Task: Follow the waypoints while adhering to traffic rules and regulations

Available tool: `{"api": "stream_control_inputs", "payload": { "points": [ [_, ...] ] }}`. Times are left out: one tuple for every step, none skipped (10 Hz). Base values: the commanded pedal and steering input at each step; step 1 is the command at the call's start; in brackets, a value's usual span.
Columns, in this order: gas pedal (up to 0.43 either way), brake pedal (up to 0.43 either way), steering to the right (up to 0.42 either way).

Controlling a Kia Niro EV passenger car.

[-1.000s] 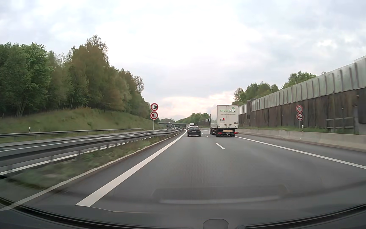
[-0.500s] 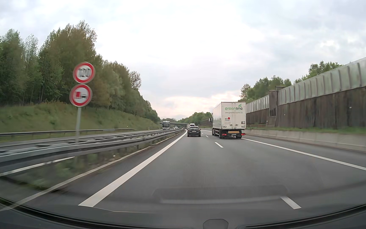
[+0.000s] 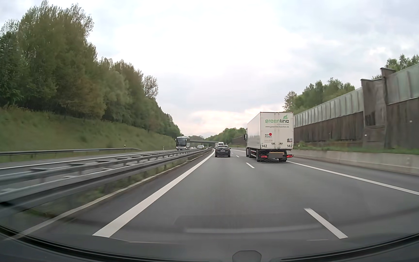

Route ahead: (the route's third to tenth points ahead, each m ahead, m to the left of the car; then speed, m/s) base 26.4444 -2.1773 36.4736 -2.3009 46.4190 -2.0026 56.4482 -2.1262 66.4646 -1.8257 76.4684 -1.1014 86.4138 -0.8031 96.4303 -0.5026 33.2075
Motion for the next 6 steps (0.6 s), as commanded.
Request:
{"api": "stream_control_inputs", "payload": {
  "points": [
    [0.150,0.000,-0.004],
    [0.150,0.000,-0.003],
    [0.150,0.000,-0.003],
    [0.150,0.000,-0.003],
    [0.150,0.000,-0.003],
    [0.150,0.000,-0.003]
  ]
}}
